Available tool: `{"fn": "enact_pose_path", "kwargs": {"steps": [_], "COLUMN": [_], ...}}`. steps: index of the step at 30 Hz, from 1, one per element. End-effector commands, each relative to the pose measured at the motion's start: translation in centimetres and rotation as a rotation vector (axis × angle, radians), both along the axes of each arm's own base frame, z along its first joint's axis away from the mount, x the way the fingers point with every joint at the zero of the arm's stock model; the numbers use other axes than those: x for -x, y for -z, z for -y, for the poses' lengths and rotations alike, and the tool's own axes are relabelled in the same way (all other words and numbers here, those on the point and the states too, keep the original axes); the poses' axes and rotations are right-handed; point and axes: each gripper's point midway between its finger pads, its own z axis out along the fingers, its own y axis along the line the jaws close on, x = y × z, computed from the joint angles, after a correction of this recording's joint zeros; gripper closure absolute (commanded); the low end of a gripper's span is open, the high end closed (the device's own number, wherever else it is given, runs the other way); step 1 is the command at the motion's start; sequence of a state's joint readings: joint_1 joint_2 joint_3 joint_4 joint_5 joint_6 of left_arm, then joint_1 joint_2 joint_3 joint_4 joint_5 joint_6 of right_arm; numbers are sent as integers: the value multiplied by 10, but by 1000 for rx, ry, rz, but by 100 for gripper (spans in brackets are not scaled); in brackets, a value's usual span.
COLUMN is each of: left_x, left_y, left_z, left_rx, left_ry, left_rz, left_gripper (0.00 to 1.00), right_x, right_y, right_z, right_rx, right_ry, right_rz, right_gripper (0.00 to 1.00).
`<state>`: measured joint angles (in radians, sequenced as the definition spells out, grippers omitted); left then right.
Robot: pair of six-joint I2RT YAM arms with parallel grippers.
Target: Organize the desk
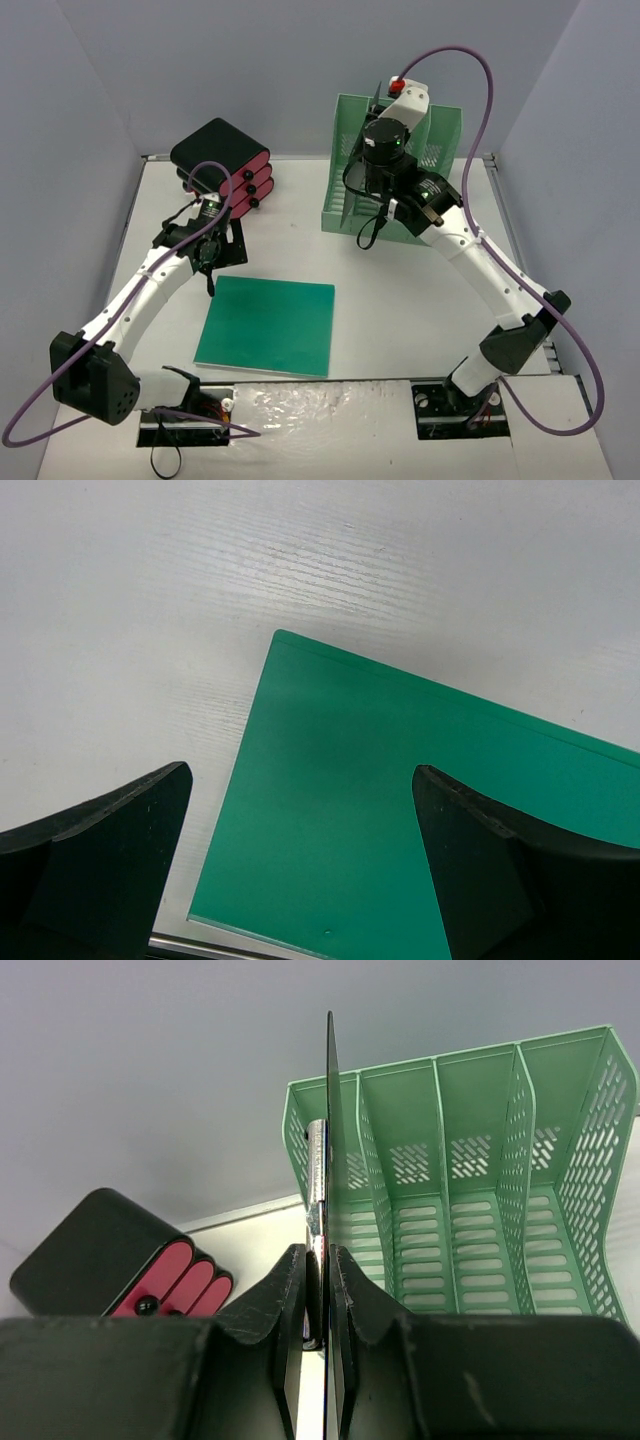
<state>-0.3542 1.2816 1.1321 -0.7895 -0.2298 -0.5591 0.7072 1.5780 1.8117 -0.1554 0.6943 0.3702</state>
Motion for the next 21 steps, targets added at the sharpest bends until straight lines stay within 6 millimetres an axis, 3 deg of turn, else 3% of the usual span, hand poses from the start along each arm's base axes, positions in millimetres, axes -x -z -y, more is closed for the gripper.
{"fn": "enact_pose_path", "kwargs": {"steps": [1, 7, 15, 21], "left_x": [-10, -12, -16, -16], "left_y": [-24, -22, -21, -22], "left_z": [0, 1, 2, 1], "left_rx": [-7, -12, -14, -19], "left_ry": [6, 8, 10, 6], "left_rz": [65, 59, 59, 63], "left_gripper": [9, 9, 9, 9], "right_x": [-19, -45, -63, -80], "right_y": [-42, -42, -51, -43], "right_z": [5, 5, 0, -5], "right_rx": [-81, -75, -78, -71], "right_ry": [10, 3, -15, -22], "right_rz": [134, 162, 192, 189], "right_gripper": [100, 100, 100, 100]}}
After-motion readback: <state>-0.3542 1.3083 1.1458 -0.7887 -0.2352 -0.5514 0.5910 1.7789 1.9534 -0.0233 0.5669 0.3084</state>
